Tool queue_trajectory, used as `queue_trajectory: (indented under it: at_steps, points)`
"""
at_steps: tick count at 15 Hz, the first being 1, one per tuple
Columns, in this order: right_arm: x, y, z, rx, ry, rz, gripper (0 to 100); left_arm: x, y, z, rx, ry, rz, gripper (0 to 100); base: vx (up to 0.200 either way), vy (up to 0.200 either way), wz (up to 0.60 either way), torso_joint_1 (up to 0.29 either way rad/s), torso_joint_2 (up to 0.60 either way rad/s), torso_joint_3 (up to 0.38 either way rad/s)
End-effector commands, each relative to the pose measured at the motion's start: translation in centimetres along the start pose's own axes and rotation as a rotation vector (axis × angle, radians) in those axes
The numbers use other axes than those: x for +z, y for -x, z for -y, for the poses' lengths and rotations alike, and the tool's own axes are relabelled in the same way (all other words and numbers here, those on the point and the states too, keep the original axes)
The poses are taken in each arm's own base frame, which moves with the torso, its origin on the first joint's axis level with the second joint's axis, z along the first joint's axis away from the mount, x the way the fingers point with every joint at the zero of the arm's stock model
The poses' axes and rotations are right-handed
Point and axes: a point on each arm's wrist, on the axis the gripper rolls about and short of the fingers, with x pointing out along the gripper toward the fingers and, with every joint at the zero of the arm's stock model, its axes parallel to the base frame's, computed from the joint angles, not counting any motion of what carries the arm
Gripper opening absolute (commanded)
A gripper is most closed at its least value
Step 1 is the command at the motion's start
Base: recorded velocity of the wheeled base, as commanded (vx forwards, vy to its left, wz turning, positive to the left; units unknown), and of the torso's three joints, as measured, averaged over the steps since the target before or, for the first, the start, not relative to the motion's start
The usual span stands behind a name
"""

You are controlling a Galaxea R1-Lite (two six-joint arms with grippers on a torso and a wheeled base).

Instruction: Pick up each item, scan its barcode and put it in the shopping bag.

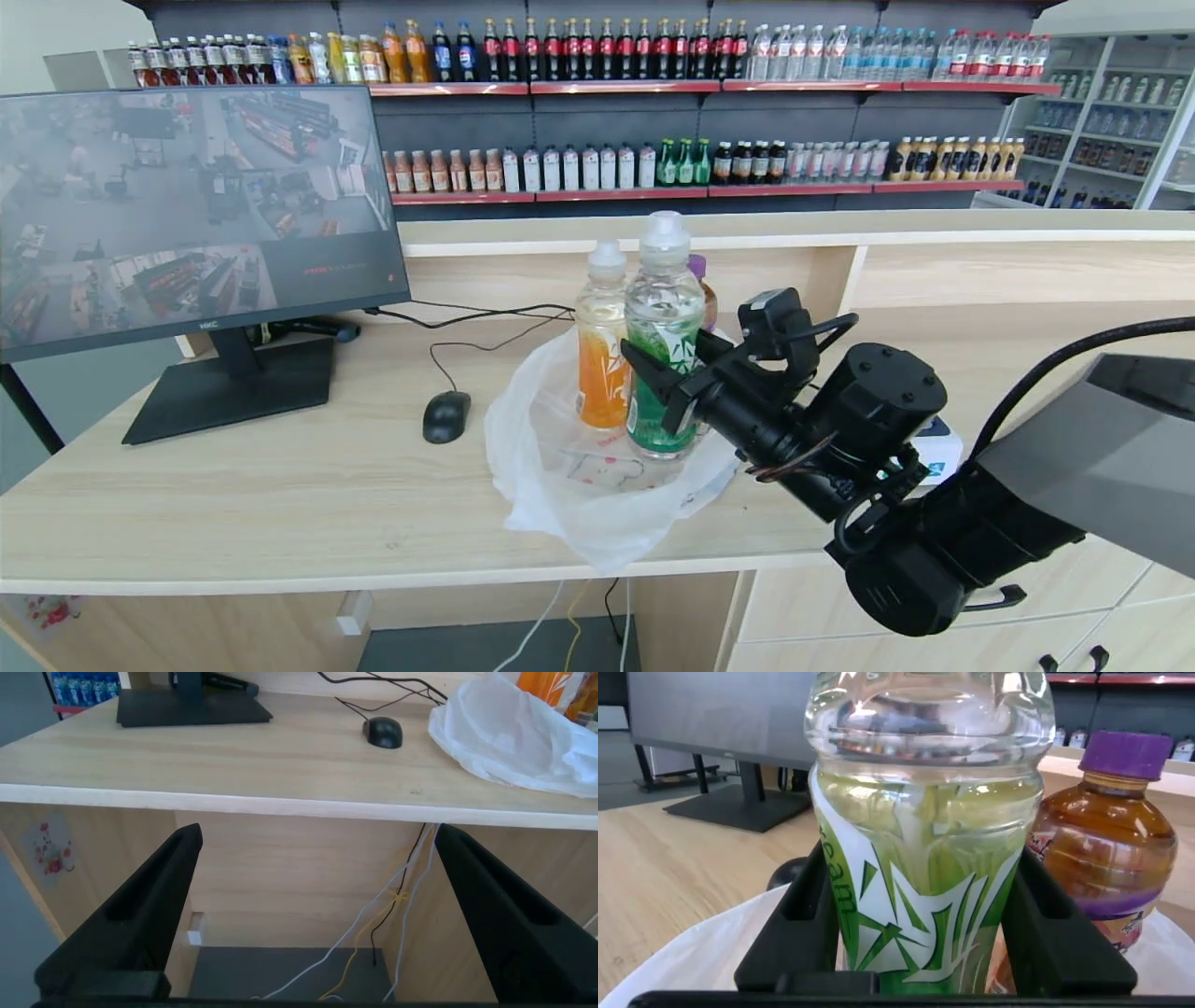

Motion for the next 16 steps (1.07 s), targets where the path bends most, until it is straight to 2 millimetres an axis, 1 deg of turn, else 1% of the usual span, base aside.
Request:
queue_trajectory:
  at_steps: [1,8,12,16]
  points:
    - [-1.2,-0.4,0.0,0.000,-0.001,-0.016,0,0.0,0.0,0.0,0.000,0.001,0.001,100,0.000,0.000,0.00,0.000,0.00,0.000]
    - [-2.8,-0.6,0.1,-0.003,-0.010,-0.053,0,0.0,0.0,0.0,0.000,0.001,0.001,100,0.000,0.000,0.00,0.000,0.00,0.000]
    - [-3.9,-1.1,0.3,-0.006,-0.024,-0.060,0,0.0,0.0,0.0,0.000,0.001,0.001,100,0.000,0.000,0.00,0.000,0.00,0.000]
    - [-4.3,-1.2,0.3,-0.006,-0.026,-0.066,0,0.0,0.0,0.0,0.000,0.001,0.001,100,0.000,0.000,0.00,0.000,0.00,0.000]
